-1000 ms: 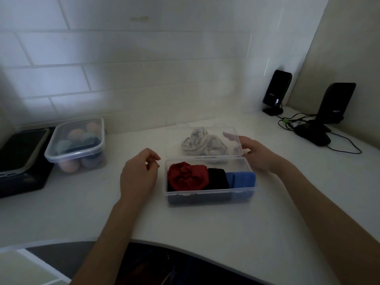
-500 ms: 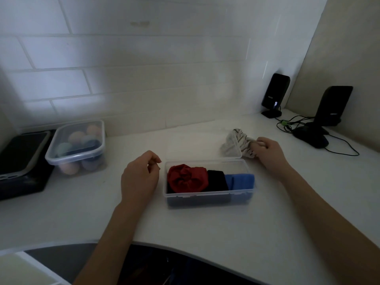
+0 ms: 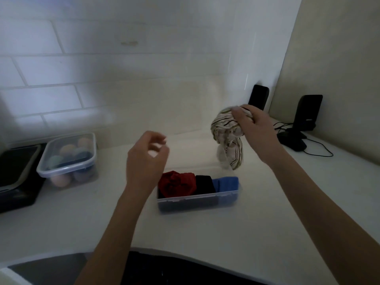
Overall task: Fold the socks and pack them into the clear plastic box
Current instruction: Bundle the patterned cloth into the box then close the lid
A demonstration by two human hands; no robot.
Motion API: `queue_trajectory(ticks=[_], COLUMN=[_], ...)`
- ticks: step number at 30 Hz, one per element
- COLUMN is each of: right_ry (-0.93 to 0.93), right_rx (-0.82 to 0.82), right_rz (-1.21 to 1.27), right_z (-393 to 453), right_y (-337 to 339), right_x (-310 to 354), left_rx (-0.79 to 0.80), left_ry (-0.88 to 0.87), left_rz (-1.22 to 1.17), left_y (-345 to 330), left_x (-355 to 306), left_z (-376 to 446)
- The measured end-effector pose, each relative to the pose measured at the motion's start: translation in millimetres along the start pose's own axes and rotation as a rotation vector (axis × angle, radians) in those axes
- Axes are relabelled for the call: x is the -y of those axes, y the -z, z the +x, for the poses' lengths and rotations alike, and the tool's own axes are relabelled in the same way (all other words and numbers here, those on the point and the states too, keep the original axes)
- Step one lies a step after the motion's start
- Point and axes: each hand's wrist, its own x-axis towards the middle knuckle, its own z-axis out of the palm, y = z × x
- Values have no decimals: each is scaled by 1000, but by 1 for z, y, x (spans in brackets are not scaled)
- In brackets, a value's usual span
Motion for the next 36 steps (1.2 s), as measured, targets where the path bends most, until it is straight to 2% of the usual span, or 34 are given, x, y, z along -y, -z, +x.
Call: queue_trajectory(ticks=[2, 4, 6, 8, 10, 12, 14, 18, 20, 22, 24, 26, 27, 31, 34, 36], right_ry=[23, 40, 21, -23, 1, -42, -229, -528, -627, -665, -618, -513, -473, -387, -282, -195], right_rx=[48, 82, 122, 123, 51, -19, 5, 96, 139, 231, 322, 383, 410, 494, 482, 484], right_rz=[-12, 29, 163, 234, 142, 126, 330, 816, 918, 824, 598, 295, 179, -137, -173, -131], right_z=[-3, -6, -7, -8, -7, -5, -6, -13, -15, -17, -20, -25, -28, -37, -39, -41], right_y=[-7, -15, -20, -23, -23, -22, -22, -28, -30, -29, -27, -25, -25, -28, -30, -30], right_x=[18, 36, 49, 58, 58, 50, 43, 39, 36, 34, 30, 25, 23, 20, 25, 30], left_rx=[184, 365, 450, 412, 365, 390, 393, 263, 197, 191, 350, 583, 602, 472, 338, 332], left_ry=[-62, -98, -61, 65, 205, 338, 385, 374, 417, 536, 624, 575, 503, 271, 100, -8], left_rz=[-89, -81, -174, -350, -451, -665, -783, -741, -808, -961, -1342, -1812, -1881, -1633, -1114, -745], left_y=[-4, -12, -19, -19, -14, -10, -7, -10, -9, -5, 3, 9, 11, 12, 0, -7], left_x=[-21, -37, -48, -56, -56, -52, -46, -37, -34, -29, -18, -10, -9, -21, -31, -33], left_z=[1, 3, 5, 7, 9, 7, 4, -1, 2, 6, 11, 10, 8, 7, 10, 5])
